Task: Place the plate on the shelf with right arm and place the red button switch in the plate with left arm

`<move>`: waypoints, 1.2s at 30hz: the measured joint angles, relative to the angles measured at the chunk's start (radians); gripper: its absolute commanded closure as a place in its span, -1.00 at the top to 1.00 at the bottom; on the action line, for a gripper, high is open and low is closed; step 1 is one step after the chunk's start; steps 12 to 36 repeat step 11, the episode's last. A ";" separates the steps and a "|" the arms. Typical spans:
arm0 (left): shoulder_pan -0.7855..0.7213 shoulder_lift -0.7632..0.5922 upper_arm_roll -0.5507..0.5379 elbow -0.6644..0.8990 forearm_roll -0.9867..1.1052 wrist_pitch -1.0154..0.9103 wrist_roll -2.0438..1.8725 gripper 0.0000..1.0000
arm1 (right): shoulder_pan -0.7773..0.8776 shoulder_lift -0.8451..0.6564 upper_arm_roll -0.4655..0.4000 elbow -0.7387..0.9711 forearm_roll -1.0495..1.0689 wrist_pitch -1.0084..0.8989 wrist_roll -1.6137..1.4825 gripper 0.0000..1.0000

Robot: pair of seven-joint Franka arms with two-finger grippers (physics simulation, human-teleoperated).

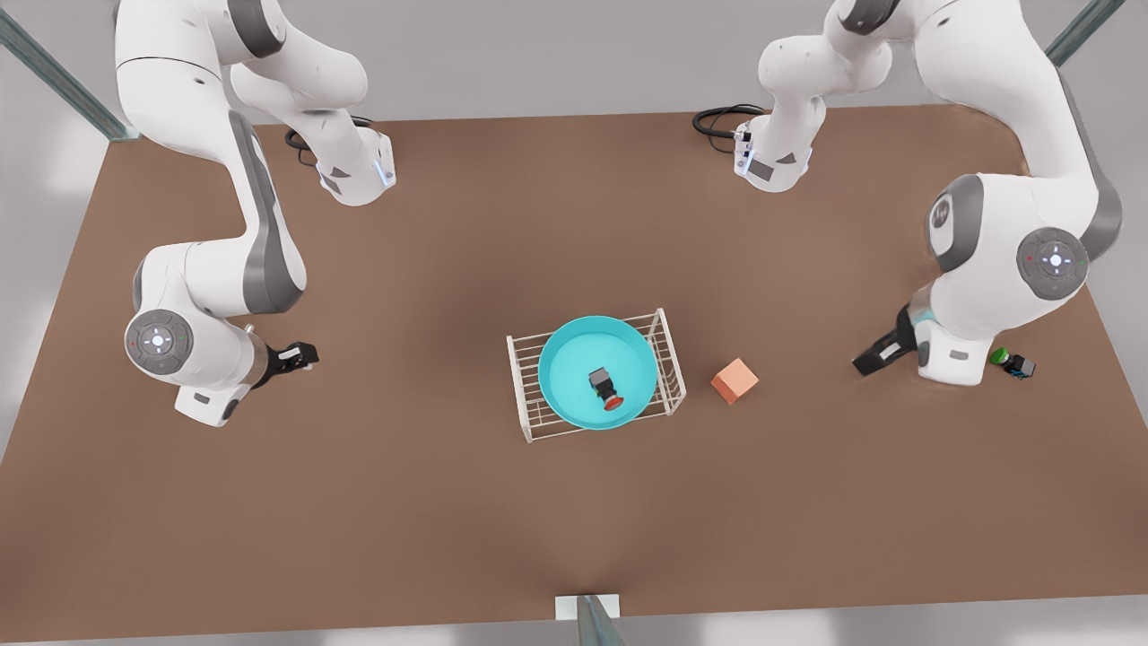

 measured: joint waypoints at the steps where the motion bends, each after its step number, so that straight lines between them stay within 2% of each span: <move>1: -0.002 -0.034 0.017 -0.031 -0.015 -0.002 0.037 1.00 | 0.000 0.000 0.000 0.000 0.000 -0.001 -0.001 1.00; 11: -0.041 -0.054 0.025 -0.054 -0.070 -0.040 0.308 1.00 | -0.001 0.000 0.000 0.000 0.000 -0.004 -0.006 1.00; 36: -0.041 -0.054 0.025 -0.054 -0.070 -0.040 0.308 1.00 | -0.001 0.000 0.000 0.000 0.000 -0.004 -0.006 1.00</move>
